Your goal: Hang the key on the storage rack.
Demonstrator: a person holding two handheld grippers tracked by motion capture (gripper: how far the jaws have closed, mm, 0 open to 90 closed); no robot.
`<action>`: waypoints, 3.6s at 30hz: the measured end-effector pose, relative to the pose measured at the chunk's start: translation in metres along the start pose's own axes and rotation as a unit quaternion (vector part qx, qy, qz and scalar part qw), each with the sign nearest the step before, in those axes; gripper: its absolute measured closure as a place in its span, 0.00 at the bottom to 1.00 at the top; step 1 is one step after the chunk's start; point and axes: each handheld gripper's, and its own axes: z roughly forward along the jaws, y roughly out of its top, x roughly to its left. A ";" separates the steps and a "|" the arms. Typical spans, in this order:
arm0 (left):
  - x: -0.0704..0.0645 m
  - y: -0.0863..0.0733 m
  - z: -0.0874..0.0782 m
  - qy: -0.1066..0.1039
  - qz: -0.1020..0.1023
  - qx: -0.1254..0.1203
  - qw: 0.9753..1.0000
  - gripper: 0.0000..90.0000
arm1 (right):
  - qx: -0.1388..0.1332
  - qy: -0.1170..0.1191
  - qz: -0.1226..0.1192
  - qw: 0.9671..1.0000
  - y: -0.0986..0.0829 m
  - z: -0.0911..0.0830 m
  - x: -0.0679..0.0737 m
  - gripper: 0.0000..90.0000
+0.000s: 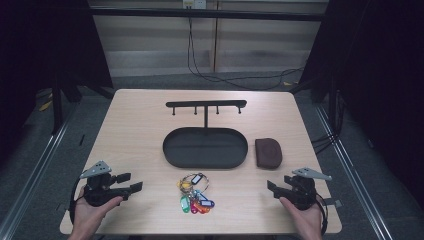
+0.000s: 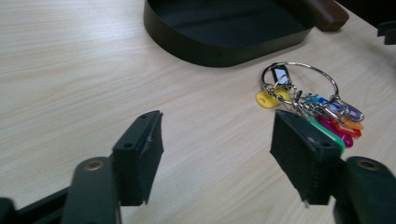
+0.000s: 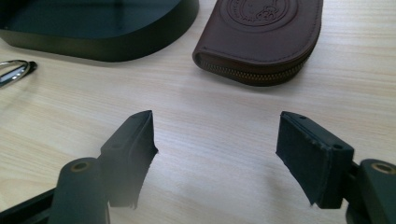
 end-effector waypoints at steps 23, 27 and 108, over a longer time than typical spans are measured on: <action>-0.003 0.001 0.002 0.004 0.008 0.006 1.000 0.35 | -0.006 0.006 0.033 0.999 0.011 -0.010 -0.004 0.33; -0.005 0.001 0.003 0.003 0.016 0.009 1.000 0.35 | -0.014 -0.003 0.033 0.999 0.020 -0.013 -0.005 0.33; -0.019 0.003 0.010 -0.013 0.064 0.031 0.997 0.31 | 0.265 -0.038 0.101 0.958 0.140 0.096 -0.045 0.19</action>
